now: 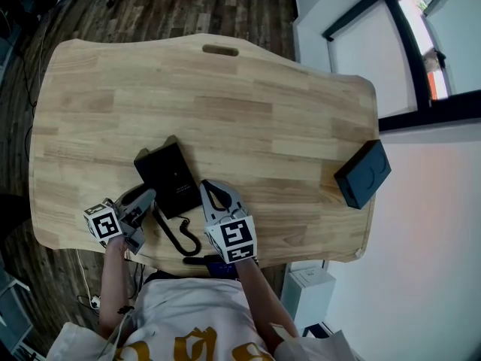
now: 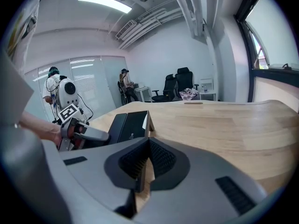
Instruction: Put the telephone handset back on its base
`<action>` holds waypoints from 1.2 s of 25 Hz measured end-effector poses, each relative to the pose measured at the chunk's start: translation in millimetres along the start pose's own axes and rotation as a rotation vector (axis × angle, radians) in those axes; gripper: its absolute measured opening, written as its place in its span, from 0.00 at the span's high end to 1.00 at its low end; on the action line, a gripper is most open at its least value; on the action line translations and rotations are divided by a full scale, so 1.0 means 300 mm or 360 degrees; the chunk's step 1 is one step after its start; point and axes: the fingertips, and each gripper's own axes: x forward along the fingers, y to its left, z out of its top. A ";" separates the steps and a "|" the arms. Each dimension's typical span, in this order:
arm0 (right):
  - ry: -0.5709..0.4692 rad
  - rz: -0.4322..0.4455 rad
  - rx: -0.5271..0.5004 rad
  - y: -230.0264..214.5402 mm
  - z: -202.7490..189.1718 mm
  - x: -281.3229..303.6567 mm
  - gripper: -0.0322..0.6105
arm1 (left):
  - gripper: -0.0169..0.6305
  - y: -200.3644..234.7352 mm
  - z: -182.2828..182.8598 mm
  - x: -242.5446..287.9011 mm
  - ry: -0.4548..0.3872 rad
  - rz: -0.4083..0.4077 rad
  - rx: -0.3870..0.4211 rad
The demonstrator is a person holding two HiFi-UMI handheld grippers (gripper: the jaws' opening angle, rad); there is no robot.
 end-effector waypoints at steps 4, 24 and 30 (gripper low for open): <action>-0.0023 -0.0002 -0.0009 0.013 0.017 -0.017 0.94 | 0.73 0.023 -0.005 -0.010 -0.0005 0.0141 0.0112; -0.0205 -0.0021 0.0098 0.058 0.112 -0.127 0.94 | 0.68 -0.132 0.055 -0.083 -0.0223 0.0550 0.0816; -0.0256 -0.0021 0.0081 0.091 0.155 -0.167 0.94 | 0.96 -0.234 0.082 -0.105 -0.0264 0.0518 0.1002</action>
